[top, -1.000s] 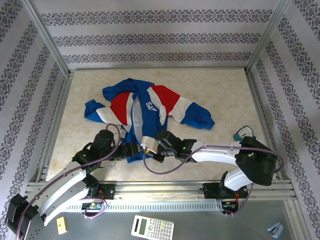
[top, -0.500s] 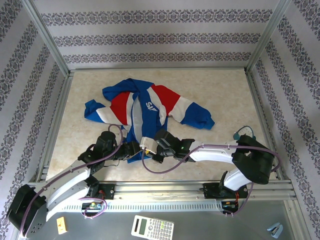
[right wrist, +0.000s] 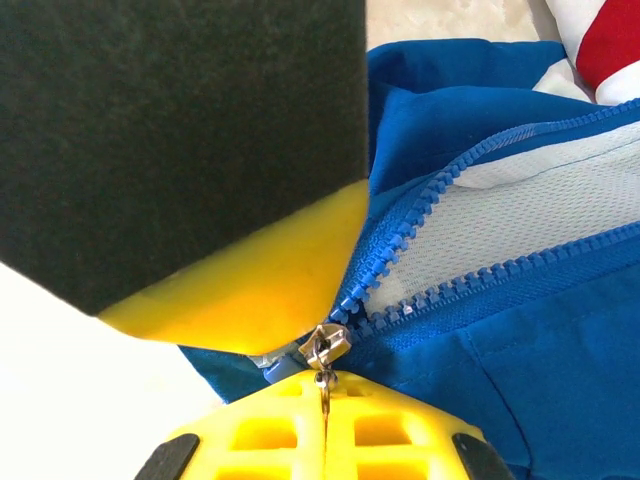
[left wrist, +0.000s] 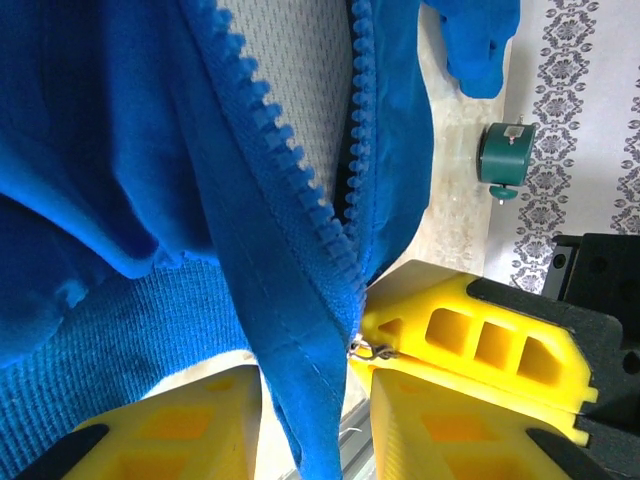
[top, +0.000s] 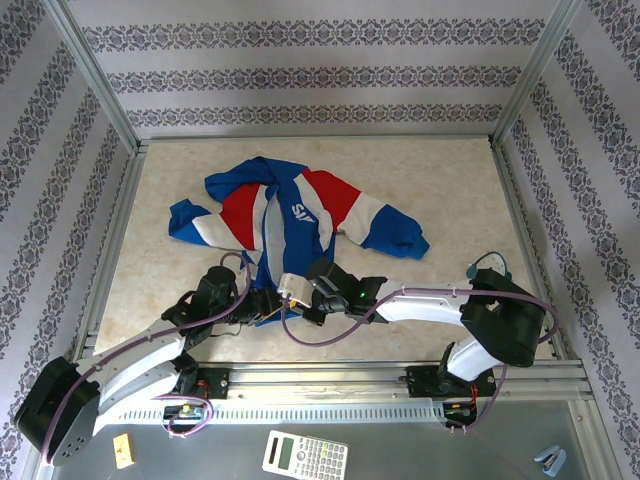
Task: Zip up the jacket
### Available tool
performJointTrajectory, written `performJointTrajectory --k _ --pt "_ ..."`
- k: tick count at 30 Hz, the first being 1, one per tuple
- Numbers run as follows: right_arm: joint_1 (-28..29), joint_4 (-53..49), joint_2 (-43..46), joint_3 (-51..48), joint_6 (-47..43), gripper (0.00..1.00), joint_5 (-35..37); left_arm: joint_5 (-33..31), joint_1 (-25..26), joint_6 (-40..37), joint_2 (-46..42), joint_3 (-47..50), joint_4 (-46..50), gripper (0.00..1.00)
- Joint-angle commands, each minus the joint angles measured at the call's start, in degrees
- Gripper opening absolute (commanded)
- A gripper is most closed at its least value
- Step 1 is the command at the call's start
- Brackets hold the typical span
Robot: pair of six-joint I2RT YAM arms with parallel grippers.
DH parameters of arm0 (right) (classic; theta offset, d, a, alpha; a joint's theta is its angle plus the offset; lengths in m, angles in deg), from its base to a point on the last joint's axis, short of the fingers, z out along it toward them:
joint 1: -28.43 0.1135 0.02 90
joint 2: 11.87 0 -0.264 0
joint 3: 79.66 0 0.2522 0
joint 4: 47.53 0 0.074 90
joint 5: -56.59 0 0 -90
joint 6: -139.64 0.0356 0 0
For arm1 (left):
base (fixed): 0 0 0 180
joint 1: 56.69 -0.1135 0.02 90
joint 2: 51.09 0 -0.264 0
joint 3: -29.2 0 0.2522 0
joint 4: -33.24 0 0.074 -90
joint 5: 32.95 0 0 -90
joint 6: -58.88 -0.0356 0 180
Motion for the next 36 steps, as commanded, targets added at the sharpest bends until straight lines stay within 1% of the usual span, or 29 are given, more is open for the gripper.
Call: performJointTrajectory --k 1,4,6,7,9,14,25,31,36 --pt "0.63 -0.68 -0.76 1.71 1.15 0.0 -0.32 -1.21 1.35 1.27 0.56 1.46 -4.7 0.29" --pt "0.6 -1.08 -1.02 2.17 1.32 0.0 0.14 -0.76 1.82 1.3 1.07 1.31 -5.33 0.24" --pt "0.55 -1.3 -1.19 2.5 1.34 0.0 0.47 0.02 2.03 1.2 1.42 1.17 -5.25 0.17" --pt "0.55 -1.47 -1.27 2.69 1.43 0.0 0.68 0.47 2.12 1.04 1.65 1.05 -5.17 0.13" --pt "0.55 -1.73 -1.38 3.06 1.34 0.0 0.93 1.21 2.18 0.31 1.96 0.58 -4.24 0.0" --pt "0.2 -4.0 -2.14 5.51 1.2 0.0 3.3 1.41 2.26 -3.13 0.96 -1.75 2.67 0.0" --pt "-2.21 -8.85 -5.09 12.64 -1.23 0.0 4.98 2.46 2.23 -7.36 -1.04 -4.35 13.14 0.0" --pt "-3.45 -10.91 -7.51 16.16 -0.39 0.0 6.61 3.58 2.18 -8.67 -1.27 -6.32 16.1 0.0" --pt "-4.78 -10.92 -7.97 16.85 1.92 0.0 6.19 2.92 1.93 -11.32 -2.29 -9.06 22.18 0.0"
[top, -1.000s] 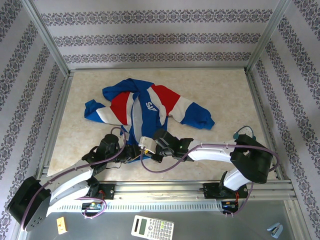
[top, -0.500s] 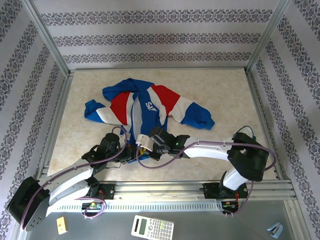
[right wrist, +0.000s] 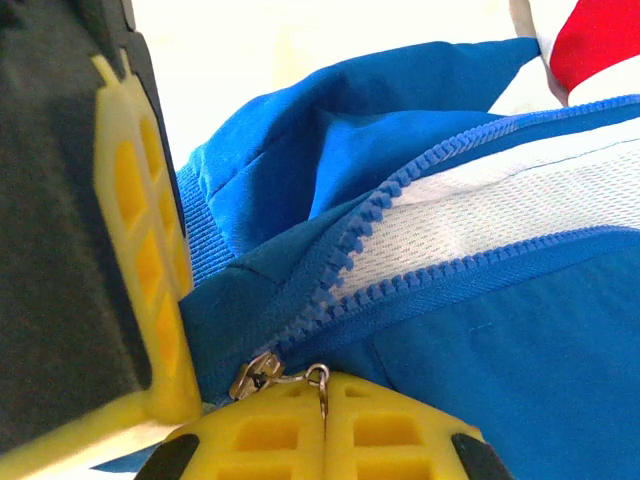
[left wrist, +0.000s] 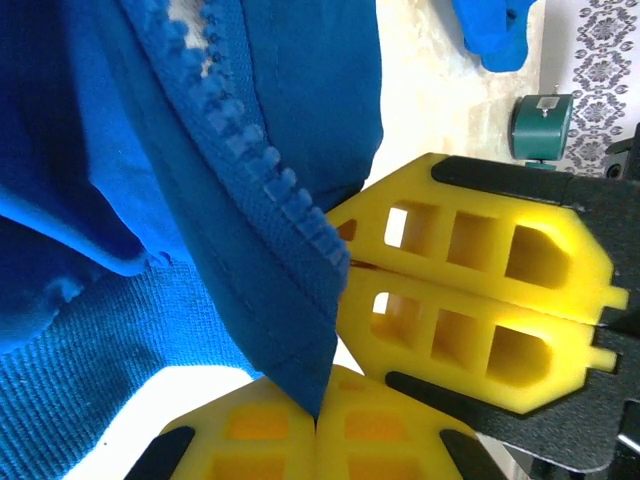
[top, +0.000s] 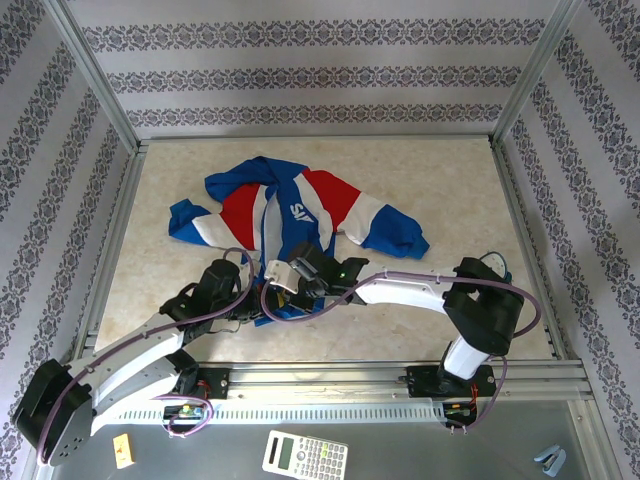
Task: Zip up the jacket
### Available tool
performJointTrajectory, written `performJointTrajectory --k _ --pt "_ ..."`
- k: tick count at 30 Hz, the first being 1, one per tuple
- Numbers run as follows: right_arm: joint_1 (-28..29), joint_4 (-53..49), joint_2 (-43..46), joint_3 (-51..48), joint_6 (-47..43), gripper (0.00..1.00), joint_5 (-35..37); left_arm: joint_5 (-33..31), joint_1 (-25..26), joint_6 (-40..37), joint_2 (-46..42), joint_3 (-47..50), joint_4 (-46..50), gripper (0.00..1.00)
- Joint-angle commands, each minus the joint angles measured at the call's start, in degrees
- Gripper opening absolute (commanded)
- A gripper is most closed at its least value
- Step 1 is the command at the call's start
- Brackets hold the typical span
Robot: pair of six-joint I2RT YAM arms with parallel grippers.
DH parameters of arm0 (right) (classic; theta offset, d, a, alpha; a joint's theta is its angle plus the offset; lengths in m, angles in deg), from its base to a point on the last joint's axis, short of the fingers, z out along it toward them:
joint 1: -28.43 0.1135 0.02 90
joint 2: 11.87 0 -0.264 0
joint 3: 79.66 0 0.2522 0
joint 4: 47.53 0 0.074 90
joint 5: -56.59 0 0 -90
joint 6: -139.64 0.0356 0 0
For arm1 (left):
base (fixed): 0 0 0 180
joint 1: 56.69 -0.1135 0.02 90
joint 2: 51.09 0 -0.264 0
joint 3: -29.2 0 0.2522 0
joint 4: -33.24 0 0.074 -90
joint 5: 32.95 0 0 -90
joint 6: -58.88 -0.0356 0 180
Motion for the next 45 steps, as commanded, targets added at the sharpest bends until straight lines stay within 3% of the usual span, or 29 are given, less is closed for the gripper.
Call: performJointTrajectory --k 1,9,15,45 --pt "-3.09 2.64 -0.69 2.31 2.66 0.0 4.72 4.98 0.56 -3.45 -1.69 -1.98 8.89 0.0" --pt "-5.83 3.06 -0.99 4.25 3.92 0.0 6.25 8.66 0.36 -5.69 -1.0 -3.12 9.93 0.0" --pt "-7.13 3.19 -1.74 5.98 0.93 0.0 3.01 10.2 0.19 -10.58 -2.67 -6.99 15.36 0.0" --pt "-13.07 -0.59 -3.06 12.44 1.87 0.0 4.68 -3.07 -4.49 -14.91 -7.14 -13.57 36.75 0.0"
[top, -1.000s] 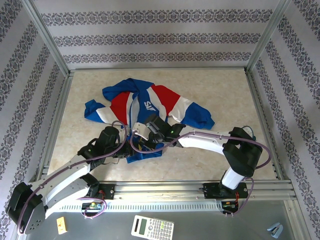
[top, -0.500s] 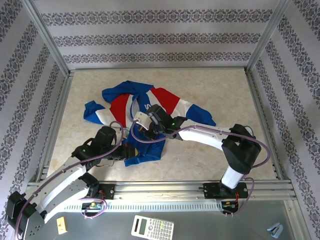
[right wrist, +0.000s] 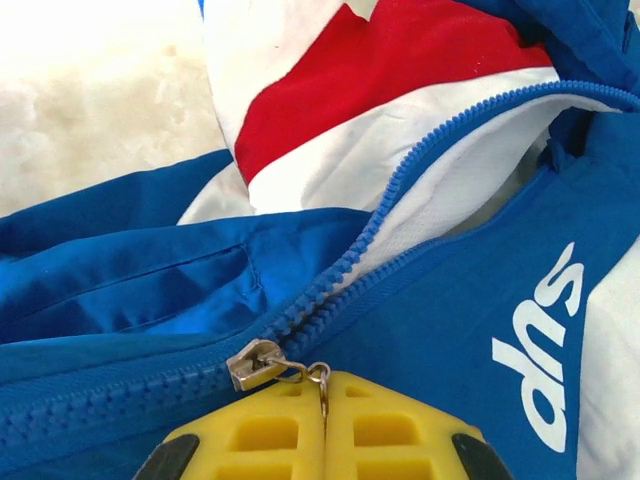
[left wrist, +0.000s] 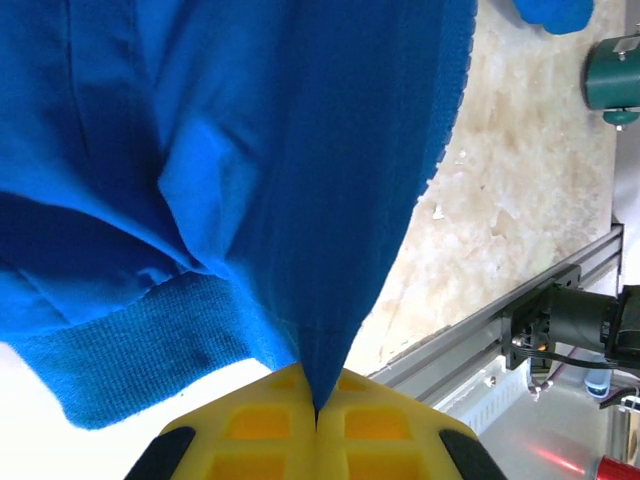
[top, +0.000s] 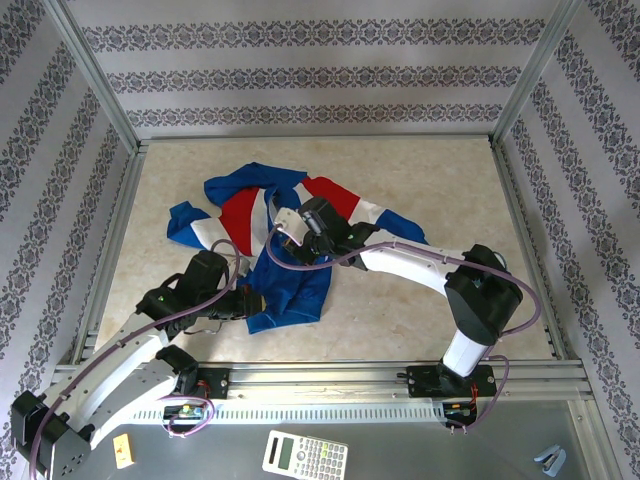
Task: Zip up the jacket
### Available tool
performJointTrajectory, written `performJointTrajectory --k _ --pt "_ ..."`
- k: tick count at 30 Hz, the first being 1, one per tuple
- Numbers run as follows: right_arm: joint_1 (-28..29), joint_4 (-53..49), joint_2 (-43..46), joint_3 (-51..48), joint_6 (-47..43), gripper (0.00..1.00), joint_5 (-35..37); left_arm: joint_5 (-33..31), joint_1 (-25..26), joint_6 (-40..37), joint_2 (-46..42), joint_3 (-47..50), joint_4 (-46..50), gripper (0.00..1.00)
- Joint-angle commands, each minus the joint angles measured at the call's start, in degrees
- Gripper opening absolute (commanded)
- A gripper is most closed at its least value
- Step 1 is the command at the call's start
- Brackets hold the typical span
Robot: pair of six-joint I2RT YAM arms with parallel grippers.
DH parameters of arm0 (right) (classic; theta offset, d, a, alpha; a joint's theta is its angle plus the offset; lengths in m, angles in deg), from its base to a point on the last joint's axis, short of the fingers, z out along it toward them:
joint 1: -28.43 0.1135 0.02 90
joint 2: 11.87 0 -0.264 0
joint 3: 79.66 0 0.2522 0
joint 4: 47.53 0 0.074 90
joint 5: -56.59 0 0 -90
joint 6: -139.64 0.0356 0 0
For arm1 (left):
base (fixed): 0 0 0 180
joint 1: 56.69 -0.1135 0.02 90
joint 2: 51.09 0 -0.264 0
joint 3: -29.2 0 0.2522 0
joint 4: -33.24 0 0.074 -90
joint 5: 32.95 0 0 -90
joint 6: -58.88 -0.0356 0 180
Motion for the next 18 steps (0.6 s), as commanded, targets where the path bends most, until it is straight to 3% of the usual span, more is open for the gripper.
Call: performJointTrajectory --k 1,18 --pt "-2.0 -0.21 -0.51 2.36 0.73 0.0 3.87 -1.07 -0.72 -1.01 -0.64 -1.59 7.21 0.0" --pt "-5.72 -2.03 -4.44 9.84 0.63 0.0 2.36 -1.92 -0.68 -0.39 -0.86 -0.89 6.7 0.0"
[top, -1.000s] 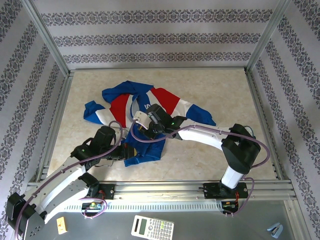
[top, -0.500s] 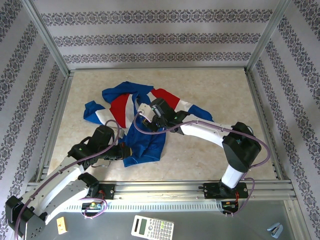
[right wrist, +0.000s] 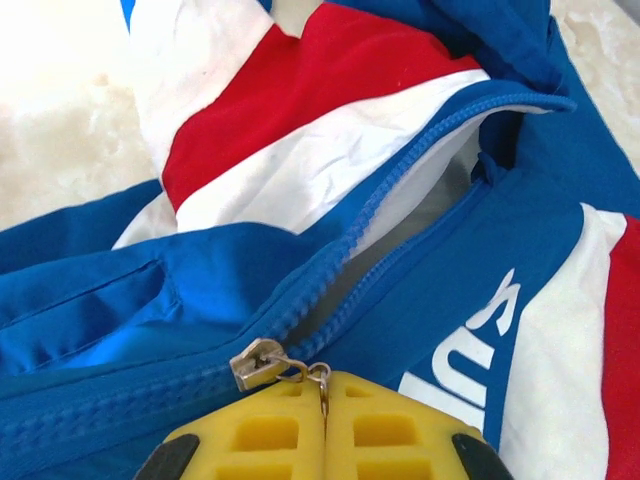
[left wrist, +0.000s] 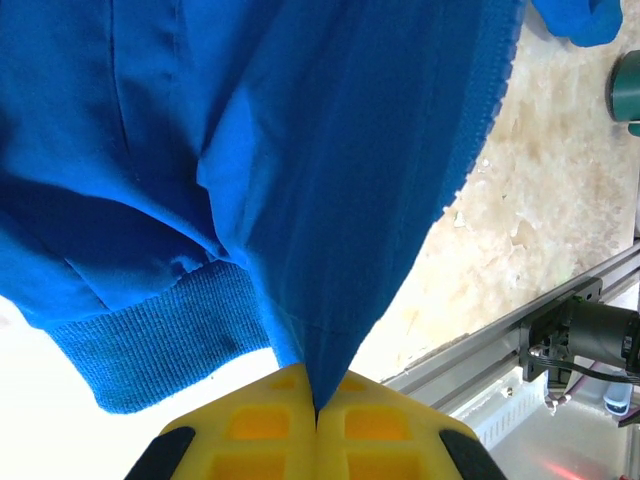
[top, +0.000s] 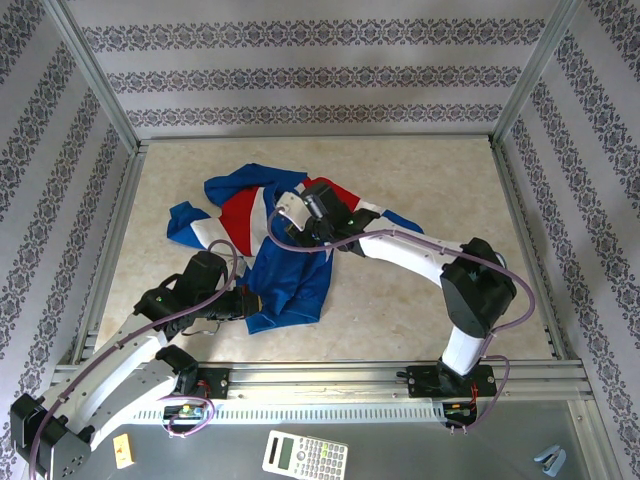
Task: Zip up the jacket
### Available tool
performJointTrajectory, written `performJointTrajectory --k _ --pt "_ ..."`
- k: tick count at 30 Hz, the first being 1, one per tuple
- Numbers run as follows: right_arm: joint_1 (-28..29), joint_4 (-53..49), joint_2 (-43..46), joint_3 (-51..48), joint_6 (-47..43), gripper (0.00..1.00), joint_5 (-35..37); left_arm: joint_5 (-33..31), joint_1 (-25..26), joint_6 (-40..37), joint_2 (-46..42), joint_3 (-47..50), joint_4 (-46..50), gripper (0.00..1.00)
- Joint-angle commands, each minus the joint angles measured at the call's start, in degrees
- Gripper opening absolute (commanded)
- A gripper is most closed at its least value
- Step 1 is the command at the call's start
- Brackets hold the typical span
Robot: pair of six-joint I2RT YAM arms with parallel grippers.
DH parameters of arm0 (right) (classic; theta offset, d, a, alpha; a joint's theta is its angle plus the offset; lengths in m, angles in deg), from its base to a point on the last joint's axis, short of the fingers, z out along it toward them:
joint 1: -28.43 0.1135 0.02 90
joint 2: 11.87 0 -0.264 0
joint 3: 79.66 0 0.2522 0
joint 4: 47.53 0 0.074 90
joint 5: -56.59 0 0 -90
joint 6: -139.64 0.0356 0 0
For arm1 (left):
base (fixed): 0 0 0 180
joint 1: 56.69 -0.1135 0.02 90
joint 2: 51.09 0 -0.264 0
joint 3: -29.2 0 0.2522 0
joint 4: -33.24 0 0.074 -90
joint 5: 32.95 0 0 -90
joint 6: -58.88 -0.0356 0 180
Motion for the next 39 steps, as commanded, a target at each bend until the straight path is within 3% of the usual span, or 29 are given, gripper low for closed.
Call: performJointTrajectory --k 1,39 --pt "-2.46 0.74 -1.66 3.87 0.71 0.0 1.93 0.09 -0.38 -0.46 -0.13 -0.57 4.8 0.0" --pt "-7.65 -3.68 -16.85 24.44 -1.66 0.0 -0.55 0.73 -0.4 2.73 -0.22 2.23 0.86 0.0"
